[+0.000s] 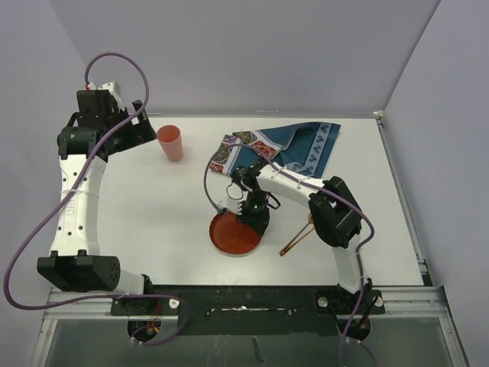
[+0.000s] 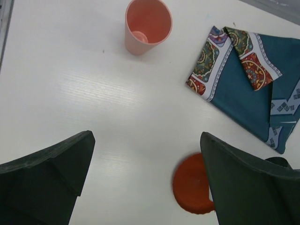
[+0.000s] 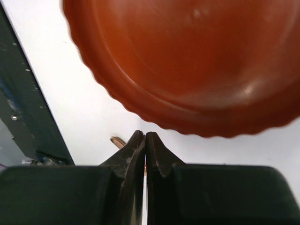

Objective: Set the dinner table for one person
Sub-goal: Pick up the plate at the center of the board.

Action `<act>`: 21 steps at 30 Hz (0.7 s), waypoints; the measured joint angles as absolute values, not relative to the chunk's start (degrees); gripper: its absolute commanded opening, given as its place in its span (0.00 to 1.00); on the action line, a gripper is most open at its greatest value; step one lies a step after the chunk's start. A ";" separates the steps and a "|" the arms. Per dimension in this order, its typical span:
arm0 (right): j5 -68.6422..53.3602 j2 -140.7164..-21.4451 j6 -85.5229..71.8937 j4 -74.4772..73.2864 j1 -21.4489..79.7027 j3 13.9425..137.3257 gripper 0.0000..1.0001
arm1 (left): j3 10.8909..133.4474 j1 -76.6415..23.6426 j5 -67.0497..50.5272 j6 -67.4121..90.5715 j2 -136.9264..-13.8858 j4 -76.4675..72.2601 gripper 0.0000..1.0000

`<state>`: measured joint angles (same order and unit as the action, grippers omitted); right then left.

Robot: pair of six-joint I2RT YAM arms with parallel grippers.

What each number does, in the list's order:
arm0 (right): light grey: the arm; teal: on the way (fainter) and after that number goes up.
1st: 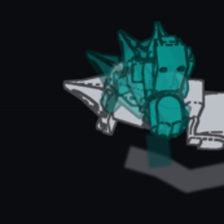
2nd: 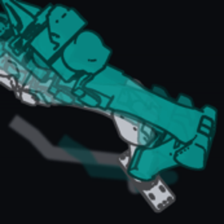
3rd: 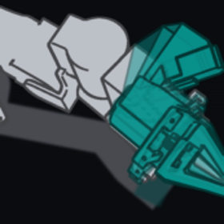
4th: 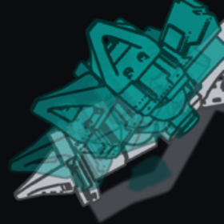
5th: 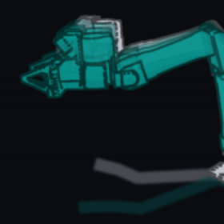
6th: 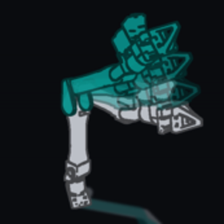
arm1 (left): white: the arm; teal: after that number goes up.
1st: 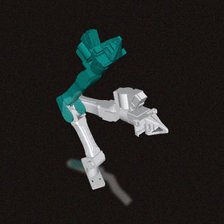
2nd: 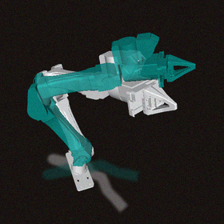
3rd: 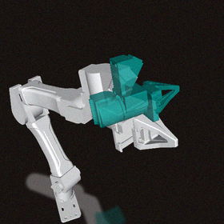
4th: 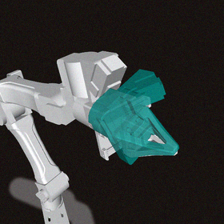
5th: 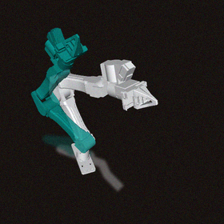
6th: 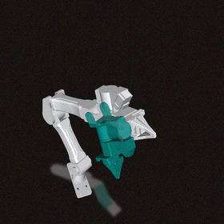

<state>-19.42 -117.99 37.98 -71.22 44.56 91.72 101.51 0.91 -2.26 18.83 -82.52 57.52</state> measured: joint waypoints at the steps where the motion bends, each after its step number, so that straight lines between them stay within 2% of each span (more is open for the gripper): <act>1: -20.34 -118.24 38.15 -71.66 45.39 92.20 0.01 | 100.86 0.91 -2.46 18.87 -82.46 57.93 0.98; 11: -24.93 -121.56 40.42 -75.33 47.29 93.32 0.00 | 98.89 0.91 -5.23 19.33 -82.11 60.69 0.98; 21: -21.91 -118.37 41.89 -78.11 46.70 83.92 0.00 | 96.44 0.91 -6.39 20.45 -78.98 60.18 0.98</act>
<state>-21.91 -118.37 41.89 -78.11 46.70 83.92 96.44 0.91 -6.39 20.45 -78.98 60.18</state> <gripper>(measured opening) 0.029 0.979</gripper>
